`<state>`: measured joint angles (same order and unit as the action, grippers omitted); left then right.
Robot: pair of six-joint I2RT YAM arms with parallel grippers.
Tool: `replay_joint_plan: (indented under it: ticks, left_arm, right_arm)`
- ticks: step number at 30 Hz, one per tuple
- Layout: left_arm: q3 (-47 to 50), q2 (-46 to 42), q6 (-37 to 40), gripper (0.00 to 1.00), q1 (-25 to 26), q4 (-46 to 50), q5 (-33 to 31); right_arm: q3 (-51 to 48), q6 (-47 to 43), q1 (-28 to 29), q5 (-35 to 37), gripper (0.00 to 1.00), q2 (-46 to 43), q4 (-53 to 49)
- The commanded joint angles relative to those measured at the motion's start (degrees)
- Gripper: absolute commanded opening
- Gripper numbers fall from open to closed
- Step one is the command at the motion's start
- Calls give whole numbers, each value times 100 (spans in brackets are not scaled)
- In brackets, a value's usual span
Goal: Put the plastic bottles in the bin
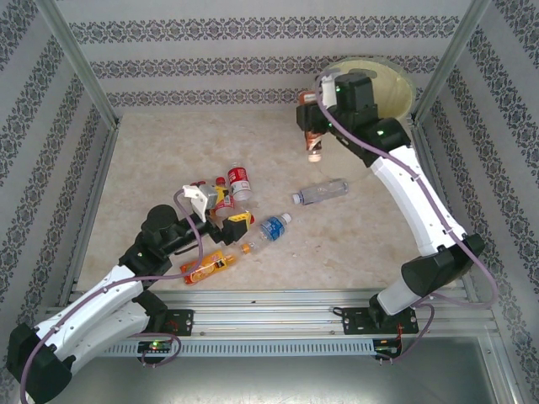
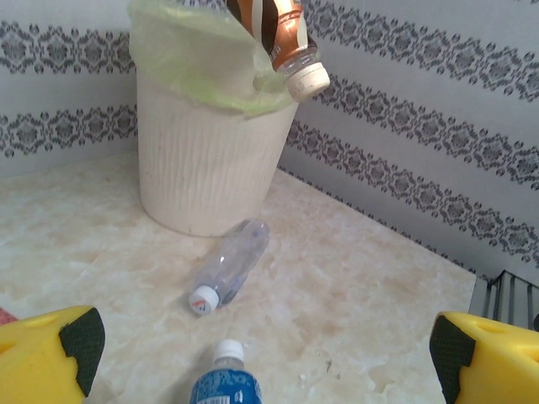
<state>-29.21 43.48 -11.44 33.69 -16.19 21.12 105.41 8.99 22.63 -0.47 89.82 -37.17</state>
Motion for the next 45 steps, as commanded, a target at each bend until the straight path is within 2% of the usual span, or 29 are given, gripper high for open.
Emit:
replay_joint_plan:
  ticks: [1, 6, 14, 22, 28, 37, 40, 45]
  left_arm:
    - [-3, -92, -121, 100, 32, -526, 219]
    - [42, -99, -134, 100, 32, -659, 369]
    - [89, -85, -121, 100, 32, -787, 573]
    - [40, -67, -119, 100, 32, -661, 528]
    - [1, -52, -41, 100, 32, -524, 480]
    - [-50, -7, 53, 100, 32, -362, 454]
    - [-75, 9, 82, 100, 32, -300, 427]
    - [-91, 38, 81, 100, 37, -262, 415]
  right_arm:
    - [453, 2, -253, 225, 57, -13, 79]
    - [857, 83, -591, 433, 57, 174, 289]
    - [1009, 97, -898, 1486, 58, 479, 726]
    - [1113, -113, -1192, 2155, 58, 909, 1071]
    - [1333, -151, -1390, 2058, 58, 1355, 742]
    - [1809, 23, -1729, 1272, 61, 1969, -143]
    - [2066, 65, -1795, 1100, 66, 2156, -442]
    - [2283, 163, -1825, 881, 83, 2149, -669]
